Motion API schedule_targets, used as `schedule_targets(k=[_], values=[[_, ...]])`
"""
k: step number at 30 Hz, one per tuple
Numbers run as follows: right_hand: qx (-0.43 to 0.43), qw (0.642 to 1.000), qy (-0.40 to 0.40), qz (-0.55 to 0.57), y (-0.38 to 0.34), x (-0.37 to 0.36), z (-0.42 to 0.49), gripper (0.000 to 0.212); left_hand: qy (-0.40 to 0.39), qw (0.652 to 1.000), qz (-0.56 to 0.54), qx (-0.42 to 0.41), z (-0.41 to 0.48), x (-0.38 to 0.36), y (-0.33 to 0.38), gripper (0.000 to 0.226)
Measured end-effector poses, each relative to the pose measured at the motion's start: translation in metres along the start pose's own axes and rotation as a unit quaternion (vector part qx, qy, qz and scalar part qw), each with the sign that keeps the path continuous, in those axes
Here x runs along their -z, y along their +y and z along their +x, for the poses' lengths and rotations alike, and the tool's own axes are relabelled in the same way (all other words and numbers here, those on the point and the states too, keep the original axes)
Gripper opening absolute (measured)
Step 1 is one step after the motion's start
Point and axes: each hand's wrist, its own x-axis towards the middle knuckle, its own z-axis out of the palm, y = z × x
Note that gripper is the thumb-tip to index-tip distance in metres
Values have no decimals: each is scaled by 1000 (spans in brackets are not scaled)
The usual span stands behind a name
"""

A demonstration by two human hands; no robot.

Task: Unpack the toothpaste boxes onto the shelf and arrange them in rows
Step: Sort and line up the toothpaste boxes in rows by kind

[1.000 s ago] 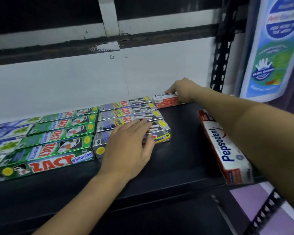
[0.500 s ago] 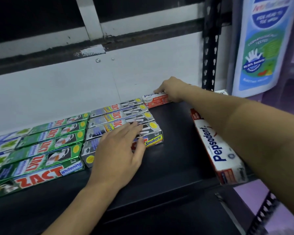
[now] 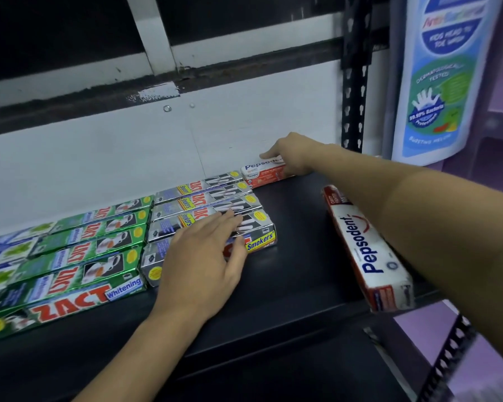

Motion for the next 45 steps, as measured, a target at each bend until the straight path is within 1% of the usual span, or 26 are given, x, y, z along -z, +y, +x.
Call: schedule_targets(k=[3,7,10,14,17,19,21,23,25,27,28,30,33,34,37,38,39,41,45], values=[[16,1000,5,10,-2,16,-22,65,0,1000,3,-1,0,0,0,48],[19,998,10,60,-7,41,-65,59,-4,1000,5,1,1,1,1,45],[2,995,21,101,-13,59,-114,51,-5,1000,8,-4,1,2,2,43],[-18,997,14,78,-20,75,-181,40,-3,1000,11,-9,1,3,1,42],[-36,996,4,80,-23,83,-230,35,2,1000,20,-18,0,3,0,38],[-63,993,4,103,-28,84,-260,34,2,999,29,-22,0,3,-1,35],[-95,988,11,123,-34,77,-283,28,2,999,31,-22,0,2,-2,32],[-120,983,35,134,-43,63,-296,19,4,999,30,-24,0,1,-3,31],[-140,974,88,157,-55,47,-300,12,4,999,30,-25,0,1,-3,31],[-132,961,148,192,-68,36,-298,8,2,999,25,-23,0,3,-2,31],[-117,957,163,210,-74,32,-297,8,0,1000,23,-21,-1,4,-2,31],[-76,954,157,245,-84,27,-294,11,-4,1000,20,-18,-2,6,-1,32],[-29,963,135,230,-80,24,-292,20,-2,1000,17,-17,-3,7,0,32],[-21,967,109,228,-76,25,-294,25,0,1000,16,-17,-3,7,0,32],[8,974,-12,228,-66,28,-299,48,2,1000,19,-16,-2,6,0,32],[15,972,-29,232,-64,27,-299,52,2,1000,20,-15,-2,6,-1,31],[17,971,-24,238,-64,25,-299,54,2,1000,22,-14,-1,5,-1,30],[8,972,13,235,-64,20,-294,52,2,1000,23,-13,-1,4,-1,30],[-5,986,68,151,-64,9,-275,49,-2,1000,21,-12,-1,4,-1,34]])
